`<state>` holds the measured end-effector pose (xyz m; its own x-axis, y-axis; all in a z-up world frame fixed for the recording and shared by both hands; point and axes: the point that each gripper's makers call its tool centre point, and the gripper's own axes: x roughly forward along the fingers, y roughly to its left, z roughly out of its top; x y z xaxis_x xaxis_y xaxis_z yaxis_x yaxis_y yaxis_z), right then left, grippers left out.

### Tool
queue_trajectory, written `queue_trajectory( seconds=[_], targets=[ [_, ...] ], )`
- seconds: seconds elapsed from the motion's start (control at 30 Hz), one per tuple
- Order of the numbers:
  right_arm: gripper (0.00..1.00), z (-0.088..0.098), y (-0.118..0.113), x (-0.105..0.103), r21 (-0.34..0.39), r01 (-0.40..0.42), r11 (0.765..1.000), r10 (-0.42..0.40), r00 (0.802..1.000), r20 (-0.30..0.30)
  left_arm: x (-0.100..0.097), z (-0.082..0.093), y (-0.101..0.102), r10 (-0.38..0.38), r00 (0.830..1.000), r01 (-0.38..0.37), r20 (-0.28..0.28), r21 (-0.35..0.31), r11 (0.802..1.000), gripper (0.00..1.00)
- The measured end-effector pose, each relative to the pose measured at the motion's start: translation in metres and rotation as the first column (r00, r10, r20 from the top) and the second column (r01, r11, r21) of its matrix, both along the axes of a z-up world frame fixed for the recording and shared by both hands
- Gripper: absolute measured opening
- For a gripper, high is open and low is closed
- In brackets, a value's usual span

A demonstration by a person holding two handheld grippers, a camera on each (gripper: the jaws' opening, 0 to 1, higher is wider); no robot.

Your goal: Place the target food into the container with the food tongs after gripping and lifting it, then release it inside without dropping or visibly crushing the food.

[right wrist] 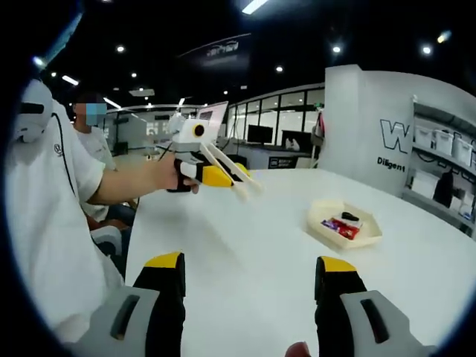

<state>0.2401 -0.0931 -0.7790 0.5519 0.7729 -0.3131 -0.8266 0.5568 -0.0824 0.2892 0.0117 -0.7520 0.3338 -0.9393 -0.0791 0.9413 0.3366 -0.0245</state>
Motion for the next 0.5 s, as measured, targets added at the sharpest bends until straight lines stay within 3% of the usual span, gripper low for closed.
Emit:
queue_trajectory(
  seconds=[0.37, 0.5],
  targets=[
    [0.70, -0.004, -0.009, 0.005, -0.027, 0.050, 0.998, -0.050, 0.999, -0.006, -0.022, -0.020, -0.011, 0.011, 1.000, -0.011, 0.001, 0.011, 1.000, 0.22],
    [0.73, -0.011, -0.011, 0.006, -0.076, 0.072, 0.994, -0.072, 0.997, 0.005, -0.028, -0.028, -0.015, 0.006, 1.000, -0.006, 0.002, 0.030, 1.000, 0.22]
  ],
)
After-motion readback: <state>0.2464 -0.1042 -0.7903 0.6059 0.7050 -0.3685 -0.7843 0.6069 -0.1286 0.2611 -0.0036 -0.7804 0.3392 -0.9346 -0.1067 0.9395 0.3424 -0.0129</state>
